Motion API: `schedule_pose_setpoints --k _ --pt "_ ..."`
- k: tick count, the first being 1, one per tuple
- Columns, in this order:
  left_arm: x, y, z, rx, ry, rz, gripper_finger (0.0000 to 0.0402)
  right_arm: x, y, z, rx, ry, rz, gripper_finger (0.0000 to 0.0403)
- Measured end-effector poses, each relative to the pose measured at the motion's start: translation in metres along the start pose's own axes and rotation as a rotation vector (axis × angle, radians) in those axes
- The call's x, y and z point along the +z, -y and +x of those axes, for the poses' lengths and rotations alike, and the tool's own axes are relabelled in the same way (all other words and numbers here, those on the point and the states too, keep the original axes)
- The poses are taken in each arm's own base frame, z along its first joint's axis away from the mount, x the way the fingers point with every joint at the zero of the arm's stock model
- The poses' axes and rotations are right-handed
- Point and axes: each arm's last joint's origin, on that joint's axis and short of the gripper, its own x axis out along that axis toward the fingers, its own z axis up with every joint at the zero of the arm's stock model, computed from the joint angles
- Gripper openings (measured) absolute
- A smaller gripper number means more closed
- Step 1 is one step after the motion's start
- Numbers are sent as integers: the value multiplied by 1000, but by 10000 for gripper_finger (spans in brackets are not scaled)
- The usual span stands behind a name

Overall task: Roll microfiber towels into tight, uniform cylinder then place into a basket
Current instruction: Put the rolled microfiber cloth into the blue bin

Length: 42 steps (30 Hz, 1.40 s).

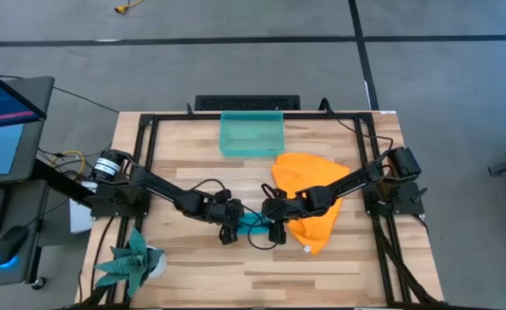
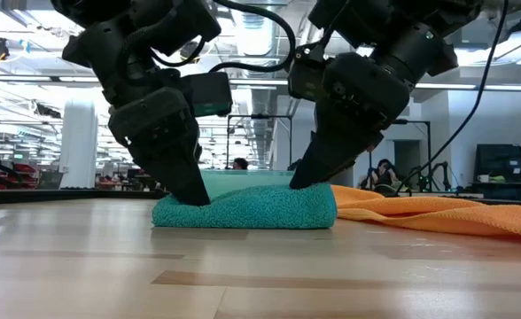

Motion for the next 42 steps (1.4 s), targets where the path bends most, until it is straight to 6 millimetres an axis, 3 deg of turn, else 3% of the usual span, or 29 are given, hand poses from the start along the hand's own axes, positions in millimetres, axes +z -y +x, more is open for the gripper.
schedule_pose_setpoints --k 6,21,30,36,42 --pt "-1 2 0 -48 -15 -1 189 -9 3 2 -3 -9 51 234" --pt "1 4 0 -62 6 36 12 -8 1 2 34 -5 73 216" --pt "0 6 0 -36 20 51 22 -3 8 2 18 30 39 233" --pt "-2 6 0 -5 20 77 6 9 19 -14 2 64 69 230" --pt "-2 8 -1 -5 26 118 13 12 10 -21 32 96 28 226"
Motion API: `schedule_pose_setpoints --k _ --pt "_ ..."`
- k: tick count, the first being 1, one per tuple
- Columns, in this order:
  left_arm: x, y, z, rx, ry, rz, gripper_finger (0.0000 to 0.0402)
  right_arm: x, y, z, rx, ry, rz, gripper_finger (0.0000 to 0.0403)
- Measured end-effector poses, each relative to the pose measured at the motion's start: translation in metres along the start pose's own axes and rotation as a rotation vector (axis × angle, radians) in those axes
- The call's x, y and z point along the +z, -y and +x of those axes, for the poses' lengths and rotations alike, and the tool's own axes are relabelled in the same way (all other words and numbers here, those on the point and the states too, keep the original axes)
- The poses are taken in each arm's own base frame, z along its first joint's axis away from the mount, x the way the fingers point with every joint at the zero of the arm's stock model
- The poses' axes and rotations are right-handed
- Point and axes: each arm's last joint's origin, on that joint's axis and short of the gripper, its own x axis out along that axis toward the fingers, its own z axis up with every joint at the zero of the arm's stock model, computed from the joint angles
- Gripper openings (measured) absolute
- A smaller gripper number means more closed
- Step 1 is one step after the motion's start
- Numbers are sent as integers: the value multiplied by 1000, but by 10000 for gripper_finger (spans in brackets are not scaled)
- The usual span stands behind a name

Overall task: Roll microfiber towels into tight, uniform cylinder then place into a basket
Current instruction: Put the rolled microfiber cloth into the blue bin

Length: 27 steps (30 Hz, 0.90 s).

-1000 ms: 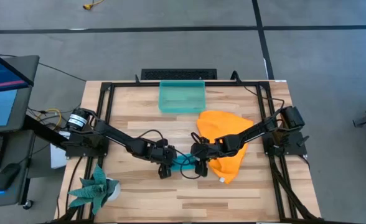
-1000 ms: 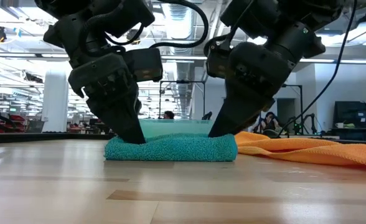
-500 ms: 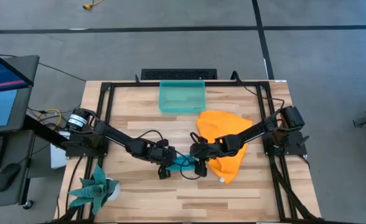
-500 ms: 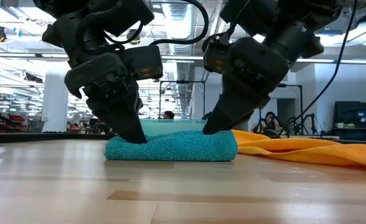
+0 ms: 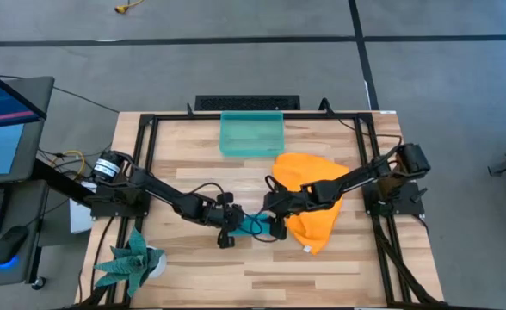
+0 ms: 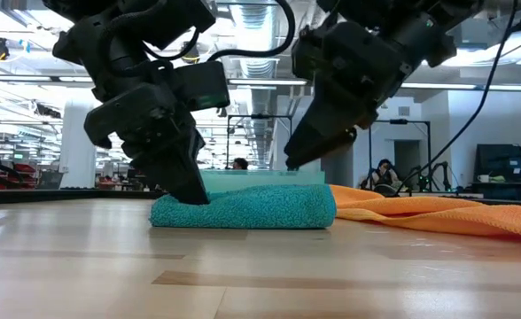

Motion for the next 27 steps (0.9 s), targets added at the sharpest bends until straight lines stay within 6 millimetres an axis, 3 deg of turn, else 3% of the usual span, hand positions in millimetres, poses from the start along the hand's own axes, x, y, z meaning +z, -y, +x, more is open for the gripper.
schedule_pose_setpoints --k 11,19,23,27 --pt "-5 13 -3 -17 1 136 15 -20 -2 47 41 -8 -55 229" --pt "-6 13 -3 3 -15 128 17 -19 0 63 121 -97 21 225" --pt "-7 12 -3 26 -15 117 17 -19 5 64 129 -145 65 197" --pt "-7 11 -3 49 -12 106 17 -18 5 62 146 -151 70 132"
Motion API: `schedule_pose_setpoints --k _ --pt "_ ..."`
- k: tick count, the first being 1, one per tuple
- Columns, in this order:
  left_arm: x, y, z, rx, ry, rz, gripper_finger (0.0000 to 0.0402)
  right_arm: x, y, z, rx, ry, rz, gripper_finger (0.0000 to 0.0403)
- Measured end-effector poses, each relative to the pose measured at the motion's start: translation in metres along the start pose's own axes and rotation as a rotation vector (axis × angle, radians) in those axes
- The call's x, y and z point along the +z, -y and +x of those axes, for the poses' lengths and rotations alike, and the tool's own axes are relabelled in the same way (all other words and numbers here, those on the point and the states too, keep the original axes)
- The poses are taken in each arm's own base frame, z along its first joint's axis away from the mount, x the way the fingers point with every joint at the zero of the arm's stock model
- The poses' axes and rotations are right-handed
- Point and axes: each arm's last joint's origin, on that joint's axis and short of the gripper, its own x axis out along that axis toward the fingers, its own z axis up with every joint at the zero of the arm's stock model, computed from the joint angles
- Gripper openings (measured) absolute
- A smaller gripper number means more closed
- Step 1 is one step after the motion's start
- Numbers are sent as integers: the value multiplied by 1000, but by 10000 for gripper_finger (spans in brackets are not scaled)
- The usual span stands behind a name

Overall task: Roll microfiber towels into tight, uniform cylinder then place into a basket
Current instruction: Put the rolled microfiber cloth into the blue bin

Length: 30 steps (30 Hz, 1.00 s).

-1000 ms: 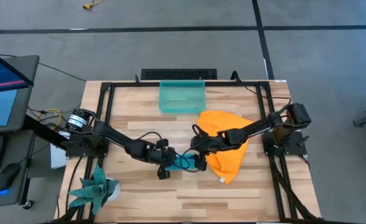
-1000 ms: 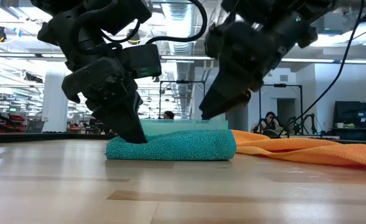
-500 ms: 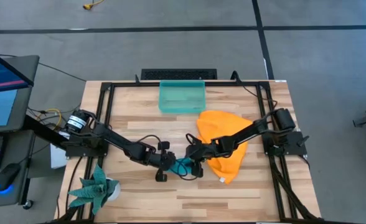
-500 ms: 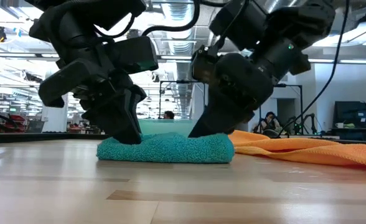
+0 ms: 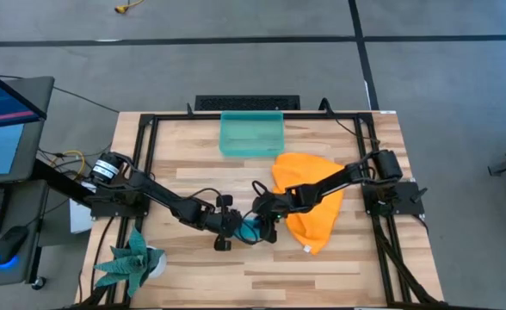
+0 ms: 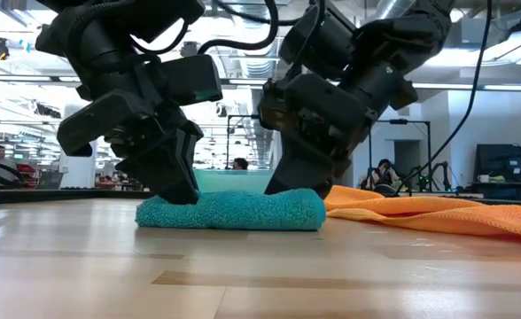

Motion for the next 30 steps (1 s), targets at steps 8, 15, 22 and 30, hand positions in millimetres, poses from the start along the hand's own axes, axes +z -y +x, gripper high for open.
schedule_pose_setpoints --k 8,15,22,30 --pt "-1 0 0 6 -6 -21 18 8 -4 -1 35 -28 -59 12" --pt "-1 0 0 7 -10 -21 18 8 -4 -1 21 -25 -49 79" --pt "-1 -1 0 3 -13 -25 18 10 -5 -1 23 -17 -50 189" --pt "-2 -1 0 4 -18 -30 18 33 10 -23 60 11 28 245"
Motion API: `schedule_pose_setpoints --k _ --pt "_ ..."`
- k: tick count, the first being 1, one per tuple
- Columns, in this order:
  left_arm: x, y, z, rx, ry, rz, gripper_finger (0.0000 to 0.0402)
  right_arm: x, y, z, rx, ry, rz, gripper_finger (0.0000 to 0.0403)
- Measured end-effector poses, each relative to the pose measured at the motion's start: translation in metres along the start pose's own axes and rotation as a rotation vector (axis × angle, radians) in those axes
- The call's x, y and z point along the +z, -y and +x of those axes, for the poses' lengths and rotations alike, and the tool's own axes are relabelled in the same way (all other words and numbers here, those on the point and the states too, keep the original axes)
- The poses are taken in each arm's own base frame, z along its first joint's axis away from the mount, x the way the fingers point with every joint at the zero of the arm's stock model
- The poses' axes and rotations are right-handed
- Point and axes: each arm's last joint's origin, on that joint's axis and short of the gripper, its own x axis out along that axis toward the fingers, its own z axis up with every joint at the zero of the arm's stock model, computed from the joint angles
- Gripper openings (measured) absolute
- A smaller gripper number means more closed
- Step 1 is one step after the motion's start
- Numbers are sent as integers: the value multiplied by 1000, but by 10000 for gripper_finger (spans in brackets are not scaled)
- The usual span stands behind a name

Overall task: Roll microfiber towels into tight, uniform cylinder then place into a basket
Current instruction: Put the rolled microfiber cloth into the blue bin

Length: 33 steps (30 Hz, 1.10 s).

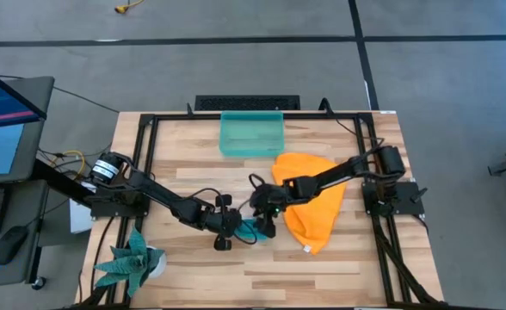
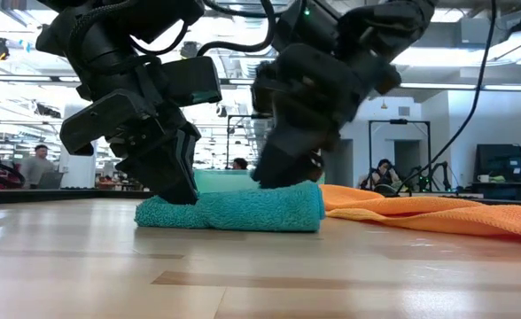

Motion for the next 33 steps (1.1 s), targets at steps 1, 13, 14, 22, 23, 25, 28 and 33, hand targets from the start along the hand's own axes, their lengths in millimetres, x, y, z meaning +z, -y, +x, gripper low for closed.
schedule_pose_setpoints --k 1,13,14,22,23,25,28,33 --pt "0 0 0 0 1 0 18 1 1 -3 -2 2 13 245" --pt "0 0 0 -2 0 -14 18 -9 -24 3 -28 1 -25 244" --pt "0 0 0 -2 0 -14 18 -10 -26 3 -45 7 -30 244" --pt "0 0 0 -2 0 -15 18 -15 -26 3 -115 -20 -24 244" --pt "0 0 0 -2 0 -15 18 -15 -25 3 -117 -23 -13 244" --pt "0 0 0 -2 0 -15 18 -16 -26 6 -113 -24 -6 244" --pt "0 0 0 -2 0 -15 18 -20 -26 9 -108 -45 -7 244" --pt "0 0 0 -3 -1 -22 18 -23 -23 15 -123 -63 16 243"
